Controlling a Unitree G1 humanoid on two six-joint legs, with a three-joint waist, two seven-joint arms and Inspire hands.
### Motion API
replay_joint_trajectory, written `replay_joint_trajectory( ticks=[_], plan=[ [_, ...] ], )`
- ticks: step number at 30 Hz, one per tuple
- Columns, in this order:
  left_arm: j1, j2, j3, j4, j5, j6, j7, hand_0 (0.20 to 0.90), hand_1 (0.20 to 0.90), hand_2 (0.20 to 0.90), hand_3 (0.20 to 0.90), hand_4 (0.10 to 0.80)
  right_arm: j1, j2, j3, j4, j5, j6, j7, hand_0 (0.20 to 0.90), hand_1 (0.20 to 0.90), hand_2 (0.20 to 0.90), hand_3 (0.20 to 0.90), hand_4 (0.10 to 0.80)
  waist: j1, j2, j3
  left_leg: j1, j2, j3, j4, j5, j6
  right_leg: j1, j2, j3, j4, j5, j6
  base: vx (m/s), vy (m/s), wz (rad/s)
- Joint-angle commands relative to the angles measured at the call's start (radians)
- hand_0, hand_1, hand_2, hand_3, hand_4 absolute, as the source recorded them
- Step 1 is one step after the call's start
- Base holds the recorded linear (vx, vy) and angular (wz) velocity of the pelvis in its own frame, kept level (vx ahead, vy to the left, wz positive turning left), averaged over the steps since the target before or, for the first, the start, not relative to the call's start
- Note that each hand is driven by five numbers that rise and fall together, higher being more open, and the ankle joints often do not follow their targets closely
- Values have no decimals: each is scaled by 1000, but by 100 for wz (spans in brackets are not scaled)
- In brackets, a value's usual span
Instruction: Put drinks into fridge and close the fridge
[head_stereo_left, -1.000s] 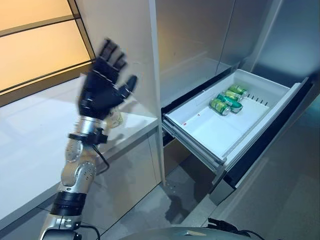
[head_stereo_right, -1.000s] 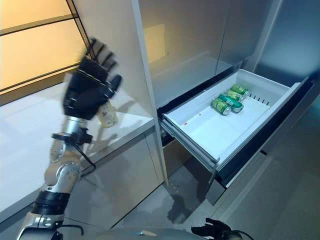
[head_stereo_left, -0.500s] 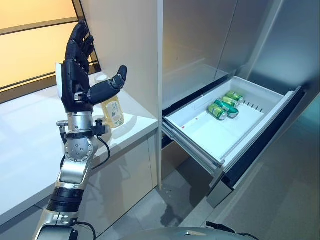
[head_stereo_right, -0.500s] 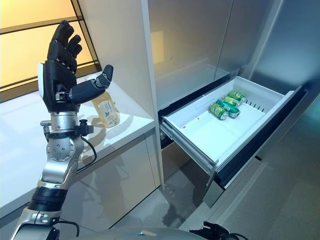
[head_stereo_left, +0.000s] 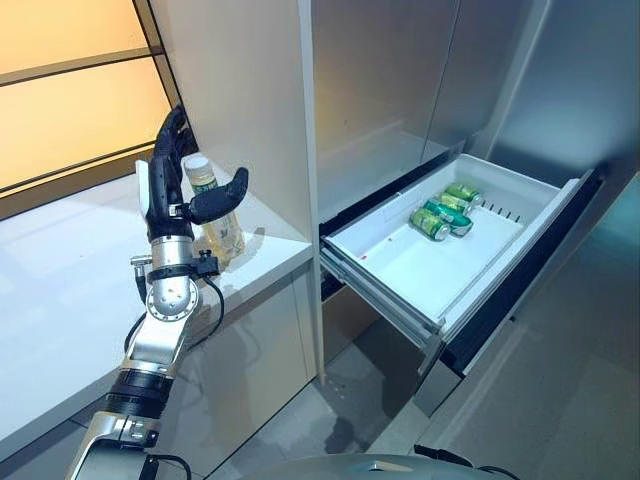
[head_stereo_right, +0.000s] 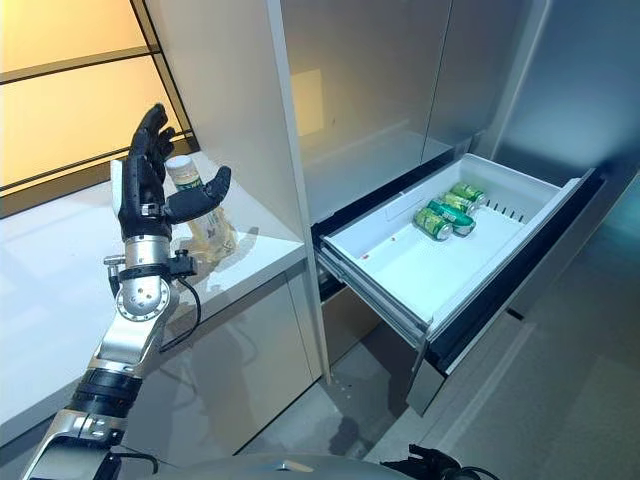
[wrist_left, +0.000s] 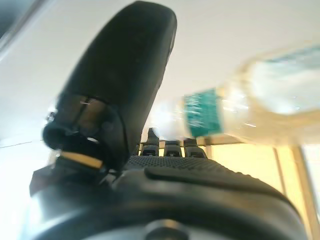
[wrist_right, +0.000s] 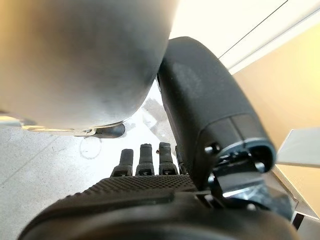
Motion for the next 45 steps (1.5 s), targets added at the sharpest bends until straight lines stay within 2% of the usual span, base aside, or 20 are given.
replay_joint_trajectory(
  ticks=[1,23,34,35,36,37,45],
  plan=[
    [-145,67,26,-7,70,-79,50,900,900,900,900,800,-15,29,40,31,-28,-7,25,900,900,900,900,800,-6,-9,-14,33,-19,17,7,-123,23,-41,2,11,52,-6,49,0,0,0],
    [-129,30,-7,134,10,-19,23,900,900,900,900,800,-14,19,33,21,-46,10,31,900,900,900,900,800,-17,-6,-17,37,-19,27,7,-124,23,-41,4,22,55,-7,51,1,1,-1],
    [-129,31,-8,183,-7,-36,33,900,900,900,900,800,-12,16,32,19,-49,15,32,900,900,900,900,800,-20,-6,-16,39,-19,28,7,-124,23,-41,3,26,57,-7,53,1,0,-1],
    [-129,29,-5,183,-17,-43,31,853,853,853,845,745,-12,15,32,18,-48,15,32,900,900,900,900,800,-20,-6,-15,39,-19,29,7,-123,22,-41,3,26,57,-7,53,0,0,0],
    [-128,26,-3,182,-32,-57,30,491,491,491,422,322,-13,15,32,17,-48,16,32,900,900,900,900,800,-20,-6,-15,39,-19,28,7,-123,22,-41,3,26,56,-6,53,0,0,0],
    [-128,23,-1,178,-38,-58,28,300,300,300,200,100,-13,15,33,16,-47,17,32,900,900,900,900,800,-19,-6,-15,38,-19,28,7,-123,22,-42,3,26,57,-6,53,0,0,0],
    [-132,-6,12,148,-151,-89,-10,300,300,300,200,100,-14,16,38,11,-49,9,39,900,900,900,900,800,-18,-9,-12,39,-21,20,7,-123,24,-42,3,26,59,-7,52,0,0,0]
  ],
)
